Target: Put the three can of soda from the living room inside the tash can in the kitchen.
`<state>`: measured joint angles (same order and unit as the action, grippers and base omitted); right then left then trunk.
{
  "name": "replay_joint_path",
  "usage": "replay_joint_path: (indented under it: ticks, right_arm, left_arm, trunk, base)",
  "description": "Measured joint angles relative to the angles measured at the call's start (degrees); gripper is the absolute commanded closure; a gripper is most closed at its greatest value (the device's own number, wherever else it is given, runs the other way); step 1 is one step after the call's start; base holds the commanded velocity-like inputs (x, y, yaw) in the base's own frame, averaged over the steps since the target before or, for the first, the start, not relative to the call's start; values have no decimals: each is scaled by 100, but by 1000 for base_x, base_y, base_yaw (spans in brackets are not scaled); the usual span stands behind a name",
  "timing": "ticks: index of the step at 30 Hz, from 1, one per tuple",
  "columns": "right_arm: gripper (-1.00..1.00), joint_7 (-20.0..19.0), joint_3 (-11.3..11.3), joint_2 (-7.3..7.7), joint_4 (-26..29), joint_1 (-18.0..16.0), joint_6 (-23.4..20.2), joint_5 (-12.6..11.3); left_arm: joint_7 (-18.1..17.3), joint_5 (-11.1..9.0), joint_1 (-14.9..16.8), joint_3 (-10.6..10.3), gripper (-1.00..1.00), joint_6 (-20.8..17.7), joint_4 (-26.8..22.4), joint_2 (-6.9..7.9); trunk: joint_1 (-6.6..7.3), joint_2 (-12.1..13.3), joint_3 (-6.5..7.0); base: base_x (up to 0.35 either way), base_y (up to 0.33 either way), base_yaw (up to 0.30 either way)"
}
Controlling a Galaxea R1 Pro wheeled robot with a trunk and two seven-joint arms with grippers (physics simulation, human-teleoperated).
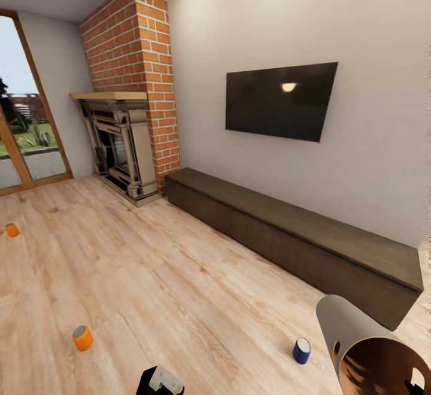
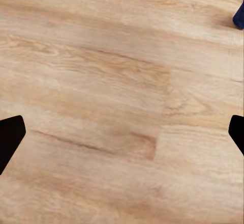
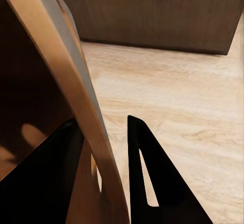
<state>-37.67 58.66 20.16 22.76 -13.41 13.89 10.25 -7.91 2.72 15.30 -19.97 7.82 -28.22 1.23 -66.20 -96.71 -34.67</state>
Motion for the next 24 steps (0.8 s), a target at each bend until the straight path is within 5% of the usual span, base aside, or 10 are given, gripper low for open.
replay_joint_path:
  ticks: [12, 24]
  right_arm:
    - [100, -10, 5, -9, 8, 0, 5, 25]
    - [100, -9, 6, -10, -23, 0, 1, 24]
  left_arm:
    - [8, 0, 0, -7, -100, 0, 0, 0]
    - [1, 0, 0, -7, -100, 0, 0, 0]
  trunk:
    - [0, 0, 71]
    - [0, 0, 148]
  base:
    - [303, -91, -203]
    - [182, -244, -170]
